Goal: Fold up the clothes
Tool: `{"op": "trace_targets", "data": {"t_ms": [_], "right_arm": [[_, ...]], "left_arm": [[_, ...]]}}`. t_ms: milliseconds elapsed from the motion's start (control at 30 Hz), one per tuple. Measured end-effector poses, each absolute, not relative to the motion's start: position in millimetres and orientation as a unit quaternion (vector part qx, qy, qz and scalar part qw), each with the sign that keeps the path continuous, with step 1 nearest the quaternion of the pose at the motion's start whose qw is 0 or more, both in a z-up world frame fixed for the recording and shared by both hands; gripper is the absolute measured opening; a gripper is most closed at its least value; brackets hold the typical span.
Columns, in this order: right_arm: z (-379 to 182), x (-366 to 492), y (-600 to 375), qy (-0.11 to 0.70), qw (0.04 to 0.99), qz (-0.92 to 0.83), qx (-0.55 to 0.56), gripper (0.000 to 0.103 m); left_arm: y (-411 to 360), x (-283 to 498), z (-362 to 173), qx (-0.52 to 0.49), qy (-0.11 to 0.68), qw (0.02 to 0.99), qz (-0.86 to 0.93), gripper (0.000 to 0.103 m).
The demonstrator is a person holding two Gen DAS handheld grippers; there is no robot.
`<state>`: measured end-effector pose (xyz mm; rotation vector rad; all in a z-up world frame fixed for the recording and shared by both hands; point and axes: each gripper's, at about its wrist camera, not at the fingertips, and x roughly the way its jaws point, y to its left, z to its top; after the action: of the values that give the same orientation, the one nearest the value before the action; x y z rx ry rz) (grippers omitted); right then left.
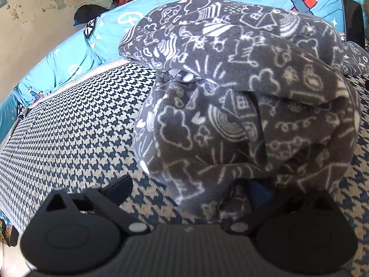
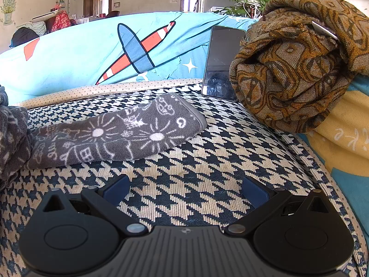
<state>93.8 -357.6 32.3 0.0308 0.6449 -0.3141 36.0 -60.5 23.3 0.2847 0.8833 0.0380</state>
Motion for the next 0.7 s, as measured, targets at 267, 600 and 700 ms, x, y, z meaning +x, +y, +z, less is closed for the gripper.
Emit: {"op": "trace_targets", "data": {"t_ms": [267,600,700], "right_arm": [[32,93,-359,0.315,0.936,-0.154,0.015,0.103],[46,83,-355,0.328,0.936,-0.124,0.036,0.103],[55,79,-356,0.307,0.944,-0.102,0.07,0.103]], "left_arm": [[-61,66,27,0.155,0.424,0.892,0.03,0.103],[-39,102,33,0.137,0.434,0.887,0.077,0.103],[-46,90,33,0.157,0.415,0.893,0.076,0.103]]}}
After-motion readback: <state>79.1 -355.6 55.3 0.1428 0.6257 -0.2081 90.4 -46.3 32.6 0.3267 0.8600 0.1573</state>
